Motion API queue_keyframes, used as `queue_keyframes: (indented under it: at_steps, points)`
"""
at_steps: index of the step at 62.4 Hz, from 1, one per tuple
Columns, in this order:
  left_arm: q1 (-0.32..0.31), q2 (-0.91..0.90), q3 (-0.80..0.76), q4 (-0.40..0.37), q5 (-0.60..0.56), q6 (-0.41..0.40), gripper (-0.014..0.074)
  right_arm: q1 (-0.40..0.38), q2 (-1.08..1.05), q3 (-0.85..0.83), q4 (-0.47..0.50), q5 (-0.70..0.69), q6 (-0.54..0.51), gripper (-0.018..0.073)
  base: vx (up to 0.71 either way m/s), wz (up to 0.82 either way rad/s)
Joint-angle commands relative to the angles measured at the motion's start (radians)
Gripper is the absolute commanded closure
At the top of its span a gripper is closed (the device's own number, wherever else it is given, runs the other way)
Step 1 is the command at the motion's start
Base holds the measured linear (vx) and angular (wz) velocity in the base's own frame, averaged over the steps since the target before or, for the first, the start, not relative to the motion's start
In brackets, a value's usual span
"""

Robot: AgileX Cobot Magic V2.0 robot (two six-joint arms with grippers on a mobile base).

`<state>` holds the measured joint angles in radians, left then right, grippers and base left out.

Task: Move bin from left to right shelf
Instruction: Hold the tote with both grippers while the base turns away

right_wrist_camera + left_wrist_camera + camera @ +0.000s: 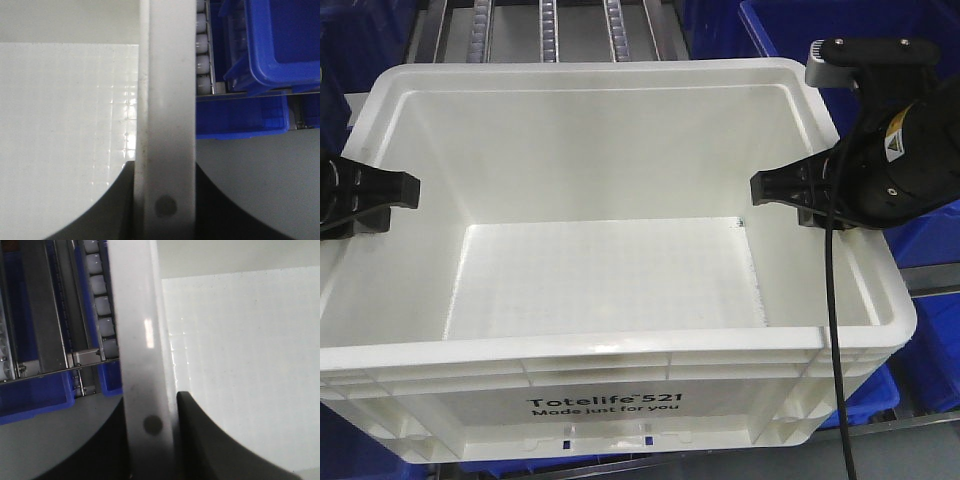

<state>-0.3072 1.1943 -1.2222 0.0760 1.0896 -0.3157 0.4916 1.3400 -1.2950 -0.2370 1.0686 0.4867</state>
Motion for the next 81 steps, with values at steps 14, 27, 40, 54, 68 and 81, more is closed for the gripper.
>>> queue_keyframes:
  at_steps: [14, 27, 40, 54, 68, 81]
  points:
    - [0.002, -0.042, -0.036, 0.075, -0.048, 0.014, 0.0468, -0.016, -0.043, -0.037, -0.147, -0.052, 0.008, 0.0477, -0.11, -0.2]
    - [0.002, -0.042, -0.036, 0.075, -0.048, 0.014, 0.0468, -0.016, -0.043, -0.037, -0.147, -0.052, 0.008, 0.0477, -0.13, -0.22]
    - [0.002, -0.042, -0.036, 0.075, -0.048, 0.014, 0.0468, -0.016, -0.043, -0.037, -0.147, -0.052, 0.008, 0.0477, -0.11, -0.24]
    - [0.002, -0.042, -0.036, 0.075, -0.048, 0.014, 0.0468, -0.016, -0.043, -0.037, -0.147, -0.052, 0.008, 0.0477, -0.08, -0.32]
    - [0.002, -0.042, -0.036, 0.075, -0.048, 0.014, 0.0468, -0.016, -0.043, -0.037, -0.147, -0.052, 0.008, 0.0477, -0.06, -0.37]
    - [0.002, -0.042, -0.036, 0.075, -0.048, 0.014, 0.0468, -0.016, -0.043, -0.037, -0.148, -0.052, 0.008, 0.0477, -0.05, -0.42]
